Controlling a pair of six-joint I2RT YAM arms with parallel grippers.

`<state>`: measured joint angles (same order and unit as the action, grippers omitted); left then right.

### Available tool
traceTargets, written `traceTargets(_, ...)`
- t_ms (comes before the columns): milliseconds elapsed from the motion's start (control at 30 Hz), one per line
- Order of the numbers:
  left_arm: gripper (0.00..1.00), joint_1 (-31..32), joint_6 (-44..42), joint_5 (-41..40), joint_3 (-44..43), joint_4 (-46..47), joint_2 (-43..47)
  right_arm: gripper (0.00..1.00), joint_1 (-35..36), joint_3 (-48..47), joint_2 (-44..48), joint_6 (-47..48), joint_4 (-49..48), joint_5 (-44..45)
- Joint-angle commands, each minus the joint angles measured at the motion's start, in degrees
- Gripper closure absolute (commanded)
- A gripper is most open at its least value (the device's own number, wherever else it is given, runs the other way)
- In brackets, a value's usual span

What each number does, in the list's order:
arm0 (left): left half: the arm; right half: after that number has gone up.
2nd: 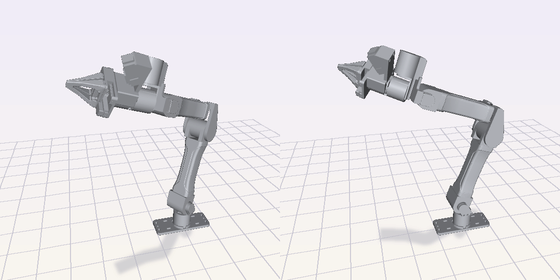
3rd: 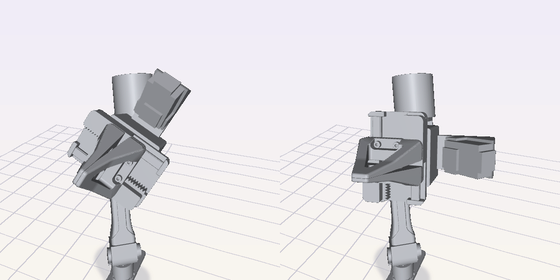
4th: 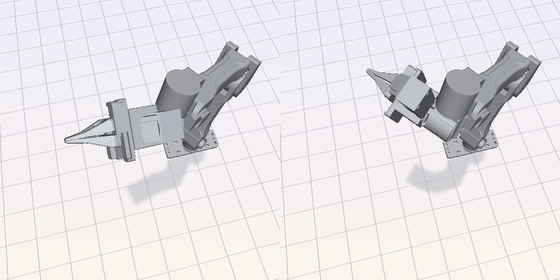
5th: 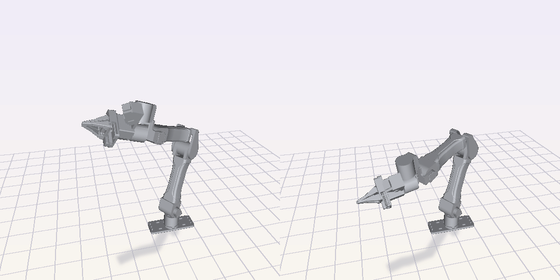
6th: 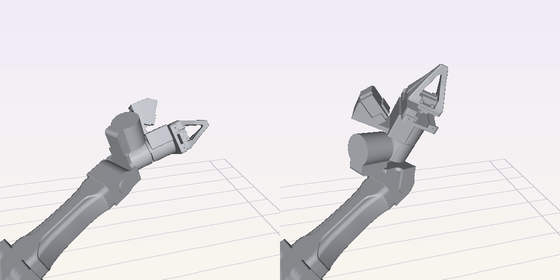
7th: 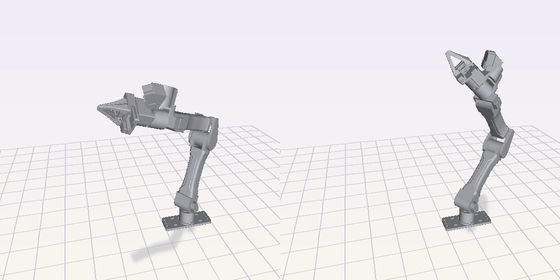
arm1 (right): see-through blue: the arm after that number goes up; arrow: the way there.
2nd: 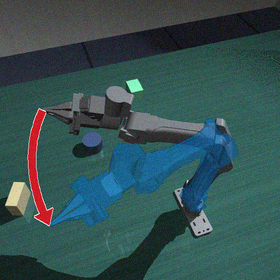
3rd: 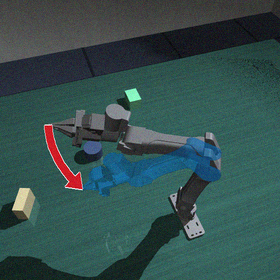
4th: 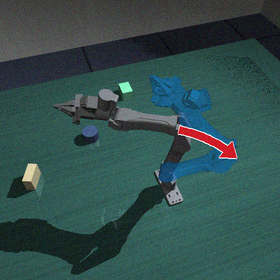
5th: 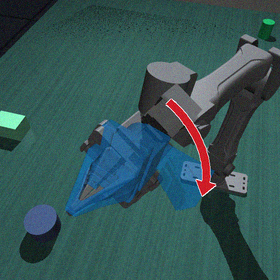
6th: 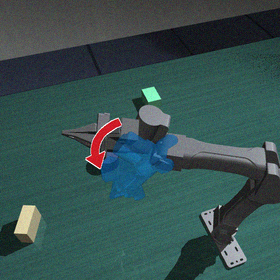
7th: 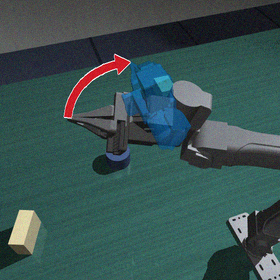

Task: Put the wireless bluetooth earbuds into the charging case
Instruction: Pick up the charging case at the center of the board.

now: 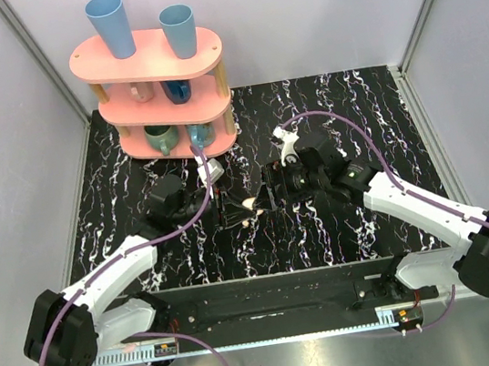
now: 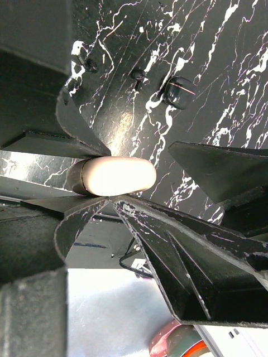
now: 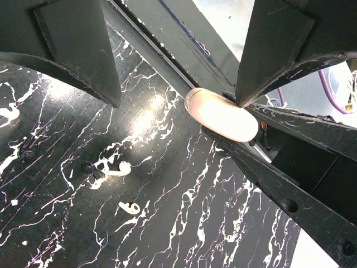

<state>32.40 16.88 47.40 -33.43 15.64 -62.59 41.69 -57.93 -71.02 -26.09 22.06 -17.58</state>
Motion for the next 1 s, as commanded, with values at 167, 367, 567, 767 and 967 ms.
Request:
traceTargets(167, 0.96, 0.6, -0.6, 7.2, -1.8, 2.8, 2.7, 0.10, -0.4, -1.7, -1.8, -0.9, -2.1, 7.7)
traceTargets(367, 0.96, 0.6, -0.9, 7.0, -1.4, 2.3, 3.7, 0.09, -0.4, -2.3, -2.3, -1.6, -2.3, 9.2)
traceTargets(567, 0.96, 0.6, -0.4, 6.9, -1.0, 2.8, 4.7, 0.09, -0.5, -3.1, -3.1, -0.2, -1.4, 10.7)
traceTargets(767, 0.96, 0.6, -0.1, 7.7, -0.8, 2.6, 6.7, 0.08, -0.5, -4.7, -4.2, 0.9, 0.5, 12.6)
traceTargets(967, 0.96, 0.6, -1.8, 5.8, -0.8, 0.3, 6.6, 0.06, -0.4, -5.3, -3.5, 0.7, 0.4, 13.5)
